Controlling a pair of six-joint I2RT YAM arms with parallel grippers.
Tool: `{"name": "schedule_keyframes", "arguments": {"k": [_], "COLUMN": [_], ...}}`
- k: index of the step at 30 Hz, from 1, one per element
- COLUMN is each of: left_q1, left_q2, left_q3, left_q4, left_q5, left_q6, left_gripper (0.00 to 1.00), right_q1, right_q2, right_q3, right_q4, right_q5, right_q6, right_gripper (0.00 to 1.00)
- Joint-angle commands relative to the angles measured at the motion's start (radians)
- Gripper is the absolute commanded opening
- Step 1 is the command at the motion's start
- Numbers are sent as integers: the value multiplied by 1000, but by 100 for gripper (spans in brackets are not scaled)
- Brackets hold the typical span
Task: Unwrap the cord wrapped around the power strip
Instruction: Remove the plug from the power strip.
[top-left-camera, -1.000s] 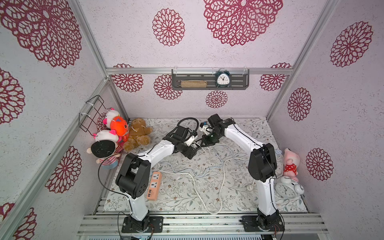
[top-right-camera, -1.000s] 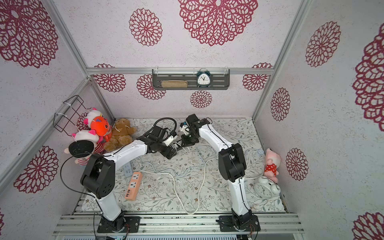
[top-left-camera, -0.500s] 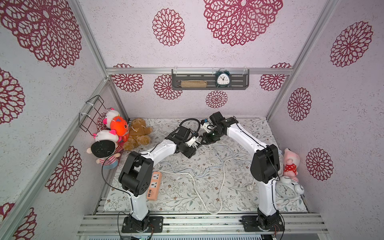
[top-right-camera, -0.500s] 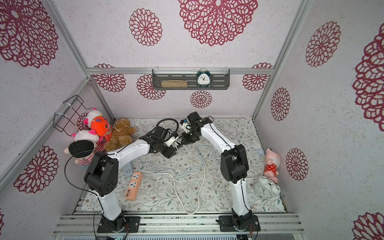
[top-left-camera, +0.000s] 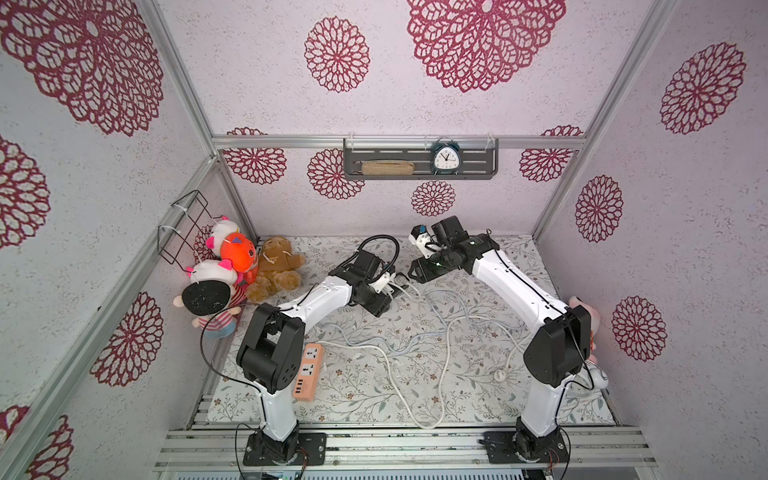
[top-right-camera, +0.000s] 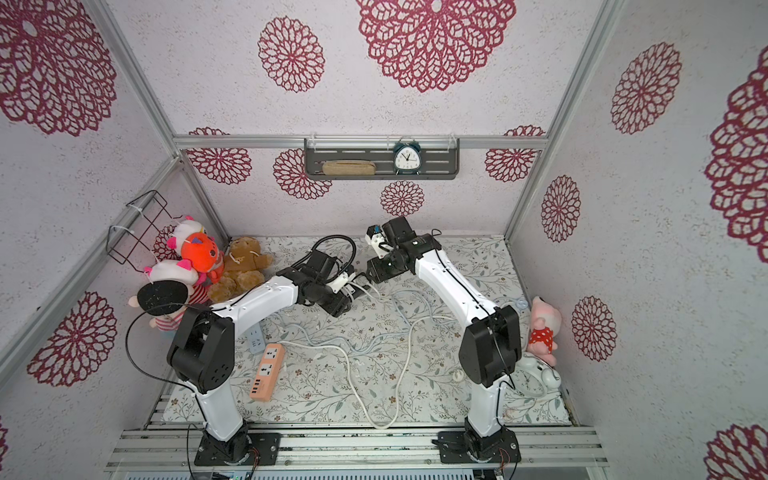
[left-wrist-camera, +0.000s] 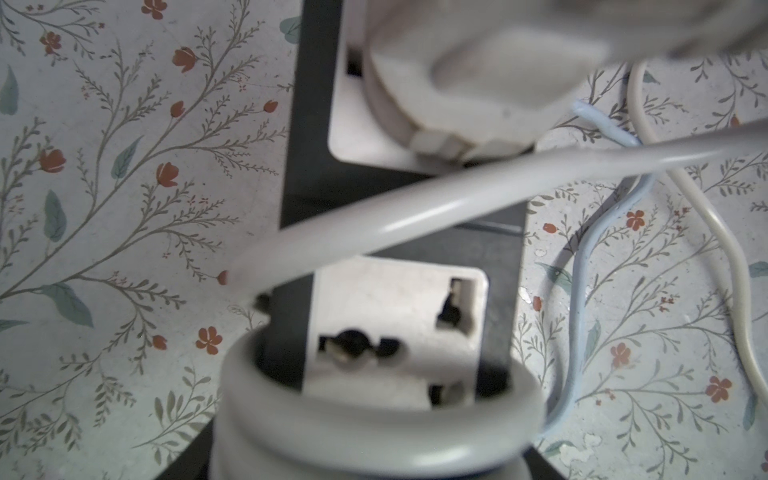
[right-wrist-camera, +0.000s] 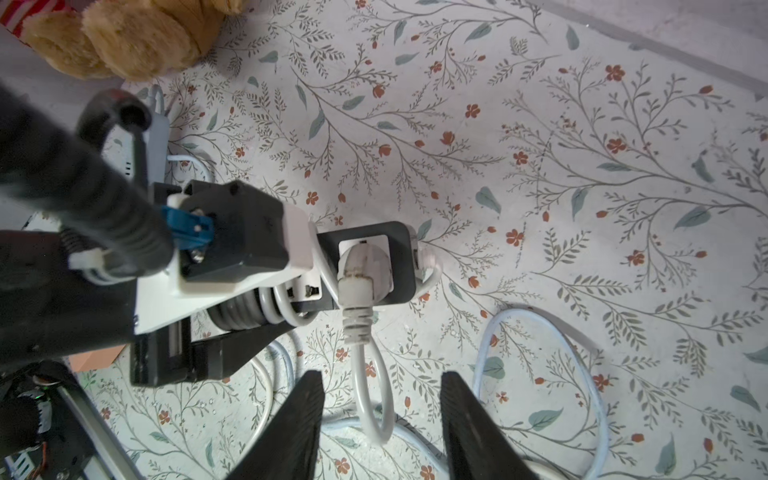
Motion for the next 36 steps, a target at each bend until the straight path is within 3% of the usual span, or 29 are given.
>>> {"name": "schedule_keyframes", "arguments": {"k": [1, 11, 24, 27, 36], "left_q1": [-10, -33, -42, -44, -41], "left_q2": [-56, -63, -89, -106, -135], "left_q3": [45, 57, 56, 49, 3], "left_q4": [31, 33, 50, 62, 134], "left_q5": [34, 21, 36, 33, -6], "left_q6": [-4, 0, -7, -9, -58], "left_gripper": [0, 0, 0, 0, 0], "right_q1": [14, 46, 68, 72, 72], "right_q2": [1, 62, 95, 103, 91], "right_q3": [-29, -44, -44, -45, -66], "right_q4": [88, 167, 93, 91, 102], "right_q5": [39, 28, 195, 203, 171], "right_q6": [36, 85, 70, 68, 84], "right_gripper": [52, 51, 46, 32, 0]}}
